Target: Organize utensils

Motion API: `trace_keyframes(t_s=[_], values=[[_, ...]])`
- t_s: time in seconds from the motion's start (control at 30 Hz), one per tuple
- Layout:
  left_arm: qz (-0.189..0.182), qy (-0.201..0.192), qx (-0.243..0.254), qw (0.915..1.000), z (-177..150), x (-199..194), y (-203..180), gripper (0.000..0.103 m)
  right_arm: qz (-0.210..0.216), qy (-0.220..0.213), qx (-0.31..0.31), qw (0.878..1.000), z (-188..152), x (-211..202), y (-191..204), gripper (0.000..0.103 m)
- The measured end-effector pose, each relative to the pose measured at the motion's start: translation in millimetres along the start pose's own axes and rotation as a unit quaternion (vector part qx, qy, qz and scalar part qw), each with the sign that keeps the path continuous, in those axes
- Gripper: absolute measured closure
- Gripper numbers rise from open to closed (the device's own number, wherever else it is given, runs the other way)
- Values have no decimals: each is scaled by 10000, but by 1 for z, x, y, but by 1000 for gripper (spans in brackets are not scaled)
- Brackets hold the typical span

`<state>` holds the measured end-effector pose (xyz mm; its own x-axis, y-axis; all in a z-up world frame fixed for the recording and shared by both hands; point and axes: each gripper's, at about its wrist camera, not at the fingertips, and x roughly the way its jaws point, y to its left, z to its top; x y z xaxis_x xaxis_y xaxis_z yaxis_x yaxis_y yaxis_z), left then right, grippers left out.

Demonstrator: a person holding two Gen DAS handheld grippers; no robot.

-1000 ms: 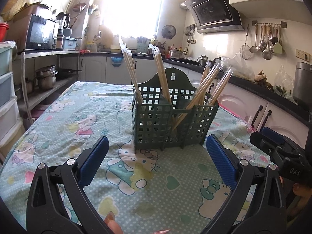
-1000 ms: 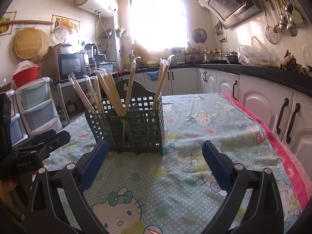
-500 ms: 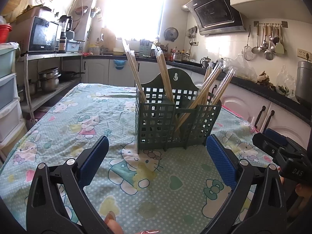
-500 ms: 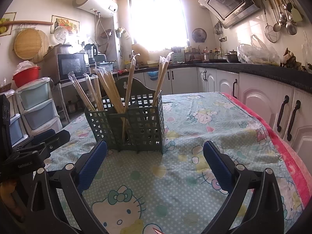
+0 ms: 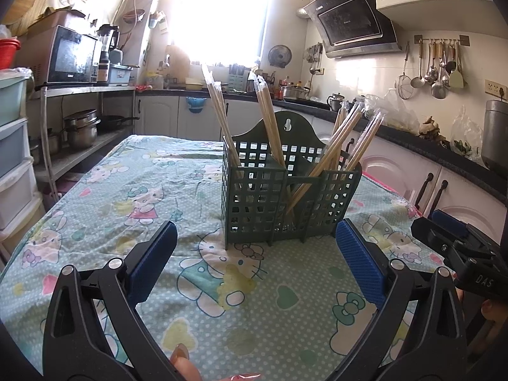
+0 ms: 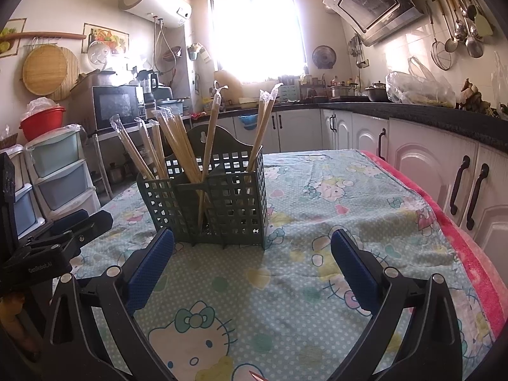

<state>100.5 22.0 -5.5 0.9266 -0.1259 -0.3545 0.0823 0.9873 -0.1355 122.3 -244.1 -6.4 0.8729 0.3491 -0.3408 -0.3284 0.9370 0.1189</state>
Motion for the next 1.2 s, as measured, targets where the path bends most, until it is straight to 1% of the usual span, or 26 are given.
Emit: trace_keyframes(t_s=[1.2], values=[[29, 14, 14, 10000, -1, 0, 0, 11, -64, 27, 9, 10000, -1, 1, -3, 7]])
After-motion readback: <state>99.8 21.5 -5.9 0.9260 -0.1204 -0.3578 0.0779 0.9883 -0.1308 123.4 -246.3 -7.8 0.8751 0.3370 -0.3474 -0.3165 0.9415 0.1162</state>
